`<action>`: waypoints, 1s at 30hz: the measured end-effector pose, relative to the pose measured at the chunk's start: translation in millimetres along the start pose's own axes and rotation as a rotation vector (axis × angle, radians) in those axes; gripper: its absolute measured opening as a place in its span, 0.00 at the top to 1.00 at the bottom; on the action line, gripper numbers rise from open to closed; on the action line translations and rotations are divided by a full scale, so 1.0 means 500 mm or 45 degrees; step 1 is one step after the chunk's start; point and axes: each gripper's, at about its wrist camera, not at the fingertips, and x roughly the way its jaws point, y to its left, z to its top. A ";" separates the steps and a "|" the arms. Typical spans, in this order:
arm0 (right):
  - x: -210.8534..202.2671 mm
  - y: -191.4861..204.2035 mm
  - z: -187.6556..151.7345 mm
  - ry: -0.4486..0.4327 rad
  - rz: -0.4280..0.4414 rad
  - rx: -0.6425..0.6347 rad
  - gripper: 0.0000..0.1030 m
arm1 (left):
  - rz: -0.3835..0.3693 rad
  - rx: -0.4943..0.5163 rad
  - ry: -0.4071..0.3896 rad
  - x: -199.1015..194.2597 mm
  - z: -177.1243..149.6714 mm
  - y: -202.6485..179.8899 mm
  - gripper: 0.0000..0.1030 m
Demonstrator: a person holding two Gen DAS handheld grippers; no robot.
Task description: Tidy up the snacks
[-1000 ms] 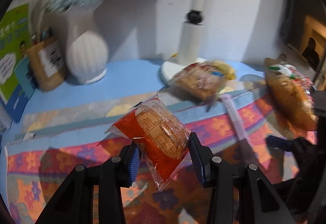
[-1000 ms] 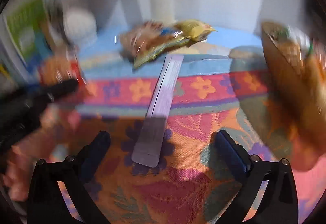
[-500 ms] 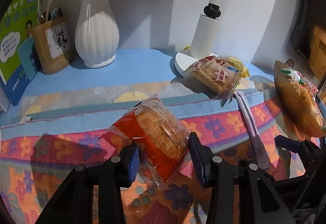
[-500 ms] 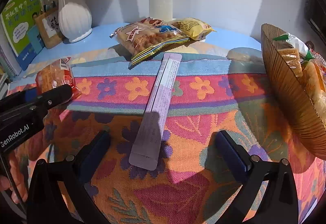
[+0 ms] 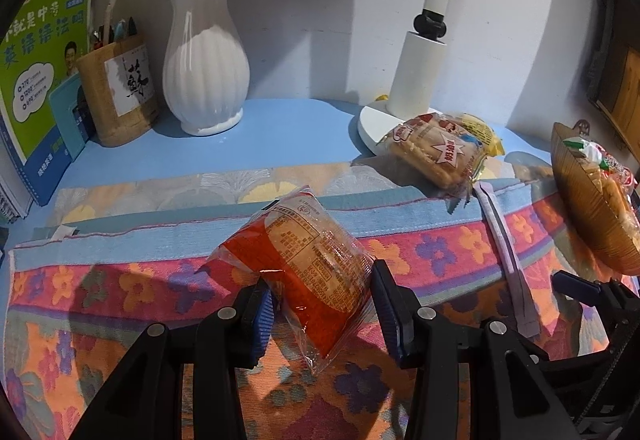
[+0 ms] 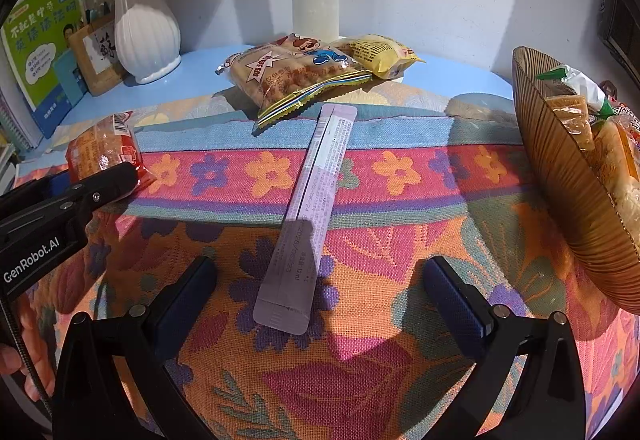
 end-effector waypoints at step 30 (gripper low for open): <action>0.001 0.000 0.001 0.002 0.000 -0.001 0.00 | -0.051 -0.085 0.006 0.005 0.000 0.024 0.58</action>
